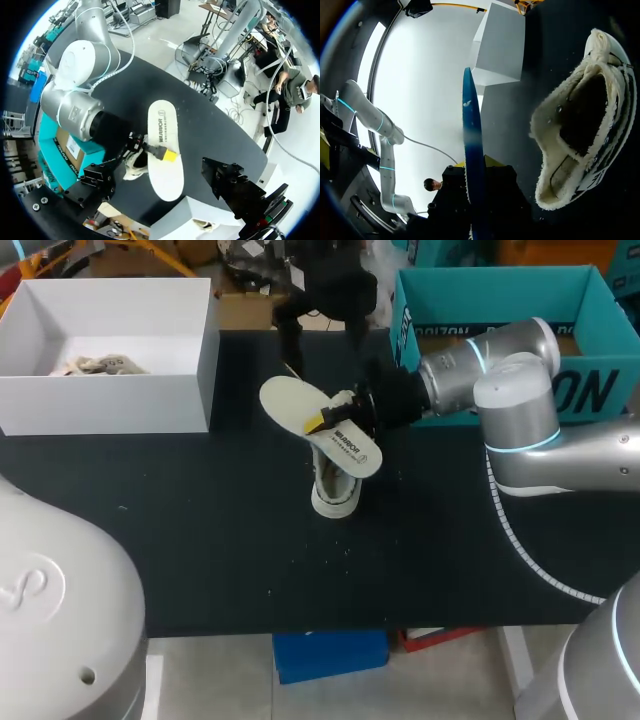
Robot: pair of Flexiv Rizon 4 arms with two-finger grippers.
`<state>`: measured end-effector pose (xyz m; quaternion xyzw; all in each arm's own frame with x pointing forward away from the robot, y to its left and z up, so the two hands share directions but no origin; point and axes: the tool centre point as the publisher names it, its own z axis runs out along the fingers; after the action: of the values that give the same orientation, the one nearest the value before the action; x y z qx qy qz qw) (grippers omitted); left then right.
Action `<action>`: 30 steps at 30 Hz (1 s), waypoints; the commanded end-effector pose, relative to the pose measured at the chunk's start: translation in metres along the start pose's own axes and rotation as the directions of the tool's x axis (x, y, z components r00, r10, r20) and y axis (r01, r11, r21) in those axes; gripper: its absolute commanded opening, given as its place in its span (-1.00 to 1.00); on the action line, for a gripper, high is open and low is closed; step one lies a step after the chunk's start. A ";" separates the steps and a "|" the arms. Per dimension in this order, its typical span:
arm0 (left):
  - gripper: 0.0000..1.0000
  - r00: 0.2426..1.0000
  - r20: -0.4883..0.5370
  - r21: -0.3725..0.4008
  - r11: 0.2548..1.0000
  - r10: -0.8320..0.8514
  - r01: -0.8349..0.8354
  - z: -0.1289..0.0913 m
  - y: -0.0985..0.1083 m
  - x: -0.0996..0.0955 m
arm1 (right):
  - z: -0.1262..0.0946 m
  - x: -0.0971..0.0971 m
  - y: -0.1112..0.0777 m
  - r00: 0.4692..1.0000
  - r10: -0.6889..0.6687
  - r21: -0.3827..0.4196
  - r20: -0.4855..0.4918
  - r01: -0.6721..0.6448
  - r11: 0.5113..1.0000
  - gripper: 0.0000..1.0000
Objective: Take the shoe out of the shoebox, open the shoe tongue, remove and reinsert the insole, then place the shoe into the shoebox
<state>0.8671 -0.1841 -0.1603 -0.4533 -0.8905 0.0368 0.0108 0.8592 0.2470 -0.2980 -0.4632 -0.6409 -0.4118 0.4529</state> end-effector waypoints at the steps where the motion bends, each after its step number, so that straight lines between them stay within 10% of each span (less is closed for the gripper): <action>1: 1.00 1.000 0.028 0.012 1.000 -0.002 0.002 0.012 -0.008 0.010 | 0.001 0.000 0.000 1.000 0.000 -0.002 0.001 0.000 1.000 -1.00; 30: 1.00 0.999 0.001 0.047 0.998 -0.034 0.034 0.036 -0.048 0.035 | 0.001 0.000 0.000 1.000 0.000 -0.002 0.001 0.000 1.000 -1.00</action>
<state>0.8049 -0.1864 -0.1915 -0.4369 -0.8973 0.0581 0.0224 0.8592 0.2469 -0.2980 -0.4632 -0.6410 -0.4117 0.4529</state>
